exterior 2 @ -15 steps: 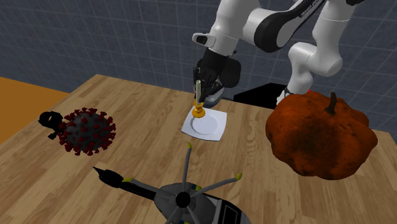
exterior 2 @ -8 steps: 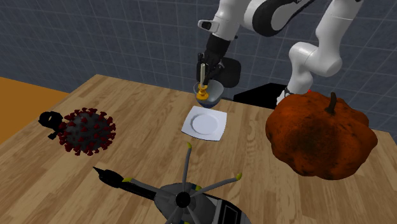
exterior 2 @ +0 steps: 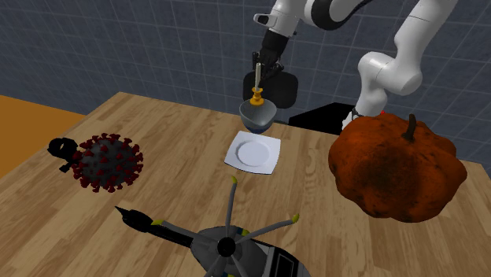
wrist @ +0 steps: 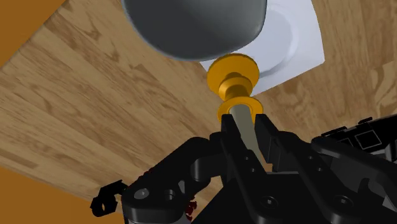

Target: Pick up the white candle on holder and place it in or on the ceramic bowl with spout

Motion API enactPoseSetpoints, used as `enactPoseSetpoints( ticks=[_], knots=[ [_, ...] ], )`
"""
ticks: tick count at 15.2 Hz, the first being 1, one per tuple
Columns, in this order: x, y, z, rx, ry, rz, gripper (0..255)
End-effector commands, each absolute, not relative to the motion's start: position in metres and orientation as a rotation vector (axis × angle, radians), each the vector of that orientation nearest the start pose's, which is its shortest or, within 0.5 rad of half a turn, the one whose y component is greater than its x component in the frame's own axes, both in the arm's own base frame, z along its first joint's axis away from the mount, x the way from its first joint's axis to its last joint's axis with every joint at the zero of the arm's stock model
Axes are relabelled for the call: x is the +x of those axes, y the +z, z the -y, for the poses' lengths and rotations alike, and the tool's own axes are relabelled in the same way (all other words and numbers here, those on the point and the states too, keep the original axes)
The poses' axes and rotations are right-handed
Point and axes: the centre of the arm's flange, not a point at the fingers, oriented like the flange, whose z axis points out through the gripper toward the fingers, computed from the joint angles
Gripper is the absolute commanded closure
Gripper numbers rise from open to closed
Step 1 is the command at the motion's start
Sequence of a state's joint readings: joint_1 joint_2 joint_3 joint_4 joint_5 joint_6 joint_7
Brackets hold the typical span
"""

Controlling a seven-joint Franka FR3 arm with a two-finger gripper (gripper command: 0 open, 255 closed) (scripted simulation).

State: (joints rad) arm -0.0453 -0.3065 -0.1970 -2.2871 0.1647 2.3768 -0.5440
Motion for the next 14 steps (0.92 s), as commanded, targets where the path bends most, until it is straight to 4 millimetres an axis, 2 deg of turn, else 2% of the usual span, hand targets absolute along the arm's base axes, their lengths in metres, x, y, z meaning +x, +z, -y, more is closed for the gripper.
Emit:
enactPoseSetpoints(
  ticks=[1, 3, 14],
  knots=[
    [0.462, 0.514, 0.144, -3.021, -0.665, 0.309, 255],
    [0.444, 0.515, 0.166, -3.021, -0.665, 0.309, 255],
    [0.444, 0.457, 0.166, -3.021, -0.665, 0.309, 255]
  ],
)
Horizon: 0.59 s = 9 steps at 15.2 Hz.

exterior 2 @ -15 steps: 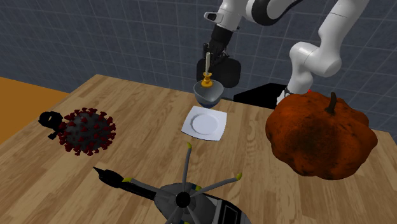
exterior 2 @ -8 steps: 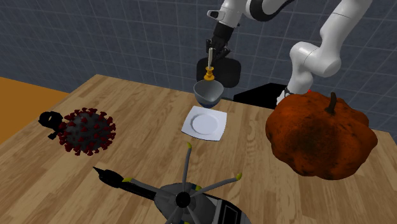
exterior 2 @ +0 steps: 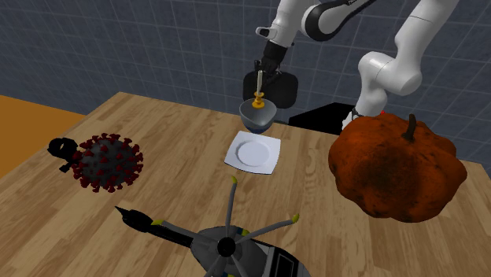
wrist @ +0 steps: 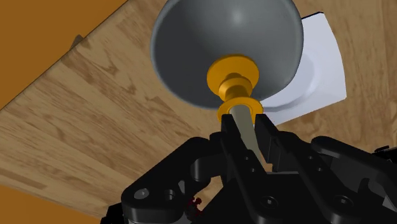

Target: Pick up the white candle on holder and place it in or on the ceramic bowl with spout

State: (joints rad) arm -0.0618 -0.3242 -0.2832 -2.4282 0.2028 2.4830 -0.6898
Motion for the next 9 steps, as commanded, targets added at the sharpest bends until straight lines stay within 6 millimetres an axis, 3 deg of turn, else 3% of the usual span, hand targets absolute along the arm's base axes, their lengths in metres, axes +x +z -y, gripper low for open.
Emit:
enactPoseSetpoints(
  ticks=[1, 4, 9],
  knots=[
    [0.444, 0.452, 0.166, -3.021, -0.665, 0.309, 255],
    [0.444, 0.439, 0.166, -3.021, -0.665, 0.309, 255],
    [0.444, 0.439, 0.166, -3.021, -0.665, 0.309, 255]
  ],
)
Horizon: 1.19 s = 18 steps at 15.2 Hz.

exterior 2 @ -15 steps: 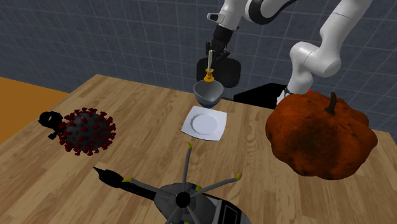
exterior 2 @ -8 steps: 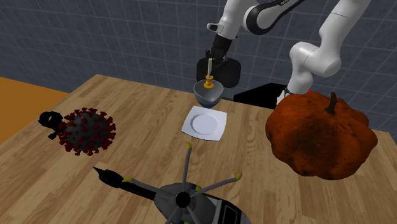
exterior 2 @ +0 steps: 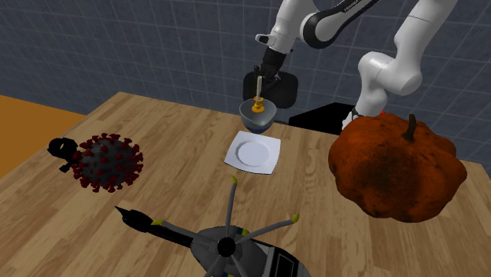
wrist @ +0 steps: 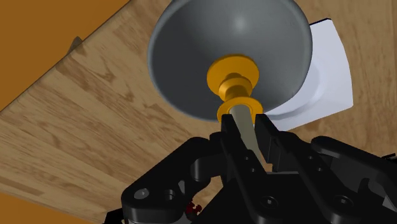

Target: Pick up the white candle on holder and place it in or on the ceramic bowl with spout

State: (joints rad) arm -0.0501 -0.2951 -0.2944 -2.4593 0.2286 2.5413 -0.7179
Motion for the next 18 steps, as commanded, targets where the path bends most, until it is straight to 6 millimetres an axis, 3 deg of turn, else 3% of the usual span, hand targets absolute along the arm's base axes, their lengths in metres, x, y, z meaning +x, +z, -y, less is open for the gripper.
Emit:
enactPoseSetpoints(
  ticks=[1, 2, 3, 8, 12, 18],
  knots=[
    [0.444, 0.439, 0.166, -3.021, -0.665, 0.309, 255],
    [0.444, 0.439, 0.166, -3.021, -0.665, 0.309, 255],
    [0.444, 0.439, 0.166, -3.021, -0.665, 0.309, 0],
    [0.444, 0.439, 0.166, -3.021, -0.665, 0.309, 0],
    [0.423, 0.485, 0.170, -3.021, -0.665, 0.309, 0],
    [0.423, 0.485, 0.170, -3.021, -0.665, 0.309, 0]
  ],
)
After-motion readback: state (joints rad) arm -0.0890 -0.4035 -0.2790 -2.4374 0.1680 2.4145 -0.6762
